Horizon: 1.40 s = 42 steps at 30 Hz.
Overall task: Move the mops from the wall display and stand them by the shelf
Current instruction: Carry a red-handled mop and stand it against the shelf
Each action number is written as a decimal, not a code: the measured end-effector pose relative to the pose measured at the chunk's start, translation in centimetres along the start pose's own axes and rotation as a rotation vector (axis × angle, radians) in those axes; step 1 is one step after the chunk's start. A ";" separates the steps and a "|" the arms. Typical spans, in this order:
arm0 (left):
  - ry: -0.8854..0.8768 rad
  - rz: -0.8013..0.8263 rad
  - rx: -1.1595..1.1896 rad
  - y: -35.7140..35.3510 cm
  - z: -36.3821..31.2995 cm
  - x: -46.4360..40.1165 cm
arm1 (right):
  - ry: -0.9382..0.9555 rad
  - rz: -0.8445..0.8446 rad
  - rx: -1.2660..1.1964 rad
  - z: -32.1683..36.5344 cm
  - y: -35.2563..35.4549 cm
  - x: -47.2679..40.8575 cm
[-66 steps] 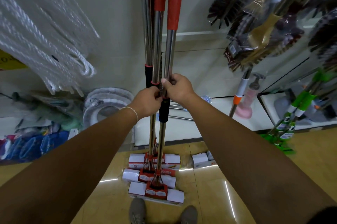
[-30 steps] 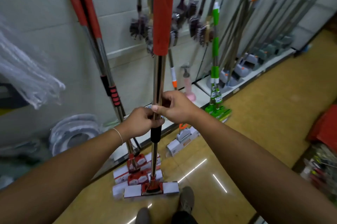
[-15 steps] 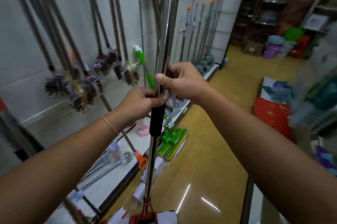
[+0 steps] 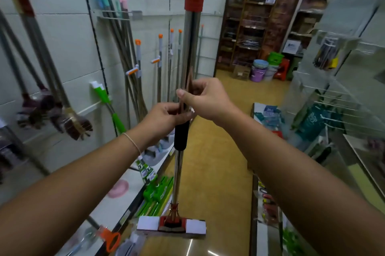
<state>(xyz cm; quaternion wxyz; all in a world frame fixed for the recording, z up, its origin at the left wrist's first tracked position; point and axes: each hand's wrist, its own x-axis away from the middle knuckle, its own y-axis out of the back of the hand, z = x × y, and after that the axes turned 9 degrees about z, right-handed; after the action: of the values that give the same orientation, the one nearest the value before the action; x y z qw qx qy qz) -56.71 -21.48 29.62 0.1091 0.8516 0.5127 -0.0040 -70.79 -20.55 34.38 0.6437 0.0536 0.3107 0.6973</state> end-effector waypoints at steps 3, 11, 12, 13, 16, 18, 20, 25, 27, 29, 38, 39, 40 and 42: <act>-0.025 0.031 0.015 -0.7 -0.5 -4.2 | -0.015 -0.061 0.046 -1.4 2.1 -2.3; -0.097 0.154 0.022 -2.0 0.2 -18.2 | -0.080 -0.236 0.090 -7.0 7.7 -10.9; -0.099 0.172 0.025 -2.0 0.4 -20.2 | -0.086 -0.263 0.099 -7.8 8.4 -12.0; -0.100 0.187 0.029 -2.1 0.5 -22.0 | -0.091 -0.287 0.111 -8.5 9.1 -13.2; -0.088 0.249 0.041 -2.2 0.5 -27.1 | -0.098 -0.373 0.155 -10.0 11.2 -16.3; -0.084 0.296 0.045 -2.4 0.1 -30.2 | -0.102 -0.428 0.175 -10.8 12.8 -18.1; -0.080 0.345 0.052 -3.0 -0.1 -32.7 | -0.111 -0.479 0.186 -11.5 14.4 -19.8; -0.065 0.426 0.090 -4.3 0.4 -38.4 | -0.149 -0.550 0.200 -13.8 17.9 -23.7; -0.056 0.450 0.086 -4.7 1.1 -40.8 | -0.143 -0.555 0.210 -15.1 19.3 -25.3; -0.054 0.482 0.088 -5.0 1.8 -43.1 | -0.148 -0.564 0.210 -16.8 20.5 -26.8; -0.069 0.600 -0.112 -6.1 2.1 -57.3 | -0.116 -0.625 0.123 -25.0 27.5 -35.4; -0.071 0.617 -0.137 -6.3 1.8 -59.1 | -0.107 -0.631 0.119 -25.8 28.7 -36.6; -0.071 0.635 -0.165 -6.5 1.5 -61.0 | -0.102 -0.637 0.118 -26.6 29.9 -37.7; -0.070 0.665 -0.212 -6.9 1.3 -64.5 | -0.089 -0.634 0.108 -28.1 32.1 -39.8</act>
<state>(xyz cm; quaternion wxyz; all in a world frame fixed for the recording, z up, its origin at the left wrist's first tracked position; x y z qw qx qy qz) -93.21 -74.93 34.71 0.2099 0.9552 0.2009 0.0561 -105.27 -67.15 40.87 0.8380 0.0184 0.3200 0.4417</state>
